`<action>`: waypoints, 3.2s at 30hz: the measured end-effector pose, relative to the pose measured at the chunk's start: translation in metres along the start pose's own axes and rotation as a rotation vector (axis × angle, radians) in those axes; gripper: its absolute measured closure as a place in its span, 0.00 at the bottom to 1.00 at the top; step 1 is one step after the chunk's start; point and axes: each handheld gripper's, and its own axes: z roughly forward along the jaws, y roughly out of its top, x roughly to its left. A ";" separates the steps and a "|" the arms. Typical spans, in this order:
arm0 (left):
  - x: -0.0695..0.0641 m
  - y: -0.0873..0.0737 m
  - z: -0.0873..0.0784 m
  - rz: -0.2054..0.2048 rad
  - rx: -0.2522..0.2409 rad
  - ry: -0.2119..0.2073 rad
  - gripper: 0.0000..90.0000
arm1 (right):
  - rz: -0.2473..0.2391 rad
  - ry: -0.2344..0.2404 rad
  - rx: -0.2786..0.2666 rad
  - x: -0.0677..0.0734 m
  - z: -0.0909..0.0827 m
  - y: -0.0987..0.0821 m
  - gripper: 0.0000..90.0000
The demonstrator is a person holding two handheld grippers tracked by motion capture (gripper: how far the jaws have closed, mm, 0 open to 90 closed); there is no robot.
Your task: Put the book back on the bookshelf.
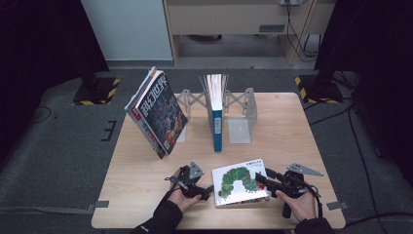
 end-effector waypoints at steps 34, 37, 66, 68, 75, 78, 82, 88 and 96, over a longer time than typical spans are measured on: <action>0.000 0.007 -0.005 -0.053 -0.013 -0.081 0.21 | 0.046 0.109 0.087 -0.002 0.013 0.001 0.77; -0.001 0.008 -0.006 -0.059 -0.034 -0.106 0.22 | 0.047 0.119 0.073 -0.001 0.012 0.003 0.79; -0.016 0.009 0.005 -0.123 -0.091 -0.318 0.10 | 0.015 0.209 0.000 0.007 0.003 0.015 0.92; -0.016 0.008 0.007 -0.119 -0.092 -0.329 0.08 | 0.012 0.211 -0.001 0.006 0.002 0.016 0.92; -0.017 0.010 0.011 -0.100 -0.070 -0.359 0.02 | 0.001 0.213 -0.010 0.006 0.001 0.017 0.92; -0.017 0.010 0.011 -0.093 -0.069 -0.364 0.01 | -0.012 0.221 -0.015 0.008 -0.001 0.018 0.92; -0.018 0.010 0.012 -0.095 -0.074 -0.391 0.04 | -0.027 0.242 -0.028 0.008 -0.002 0.018 0.94; -0.020 0.011 0.013 -0.086 -0.069 -0.403 0.02 | -0.030 0.245 -0.042 0.008 -0.001 0.018 0.92; -0.021 0.012 0.013 -0.084 -0.069 -0.386 0.05 | -0.098 0.114 0.006 0.004 0.007 0.009 0.74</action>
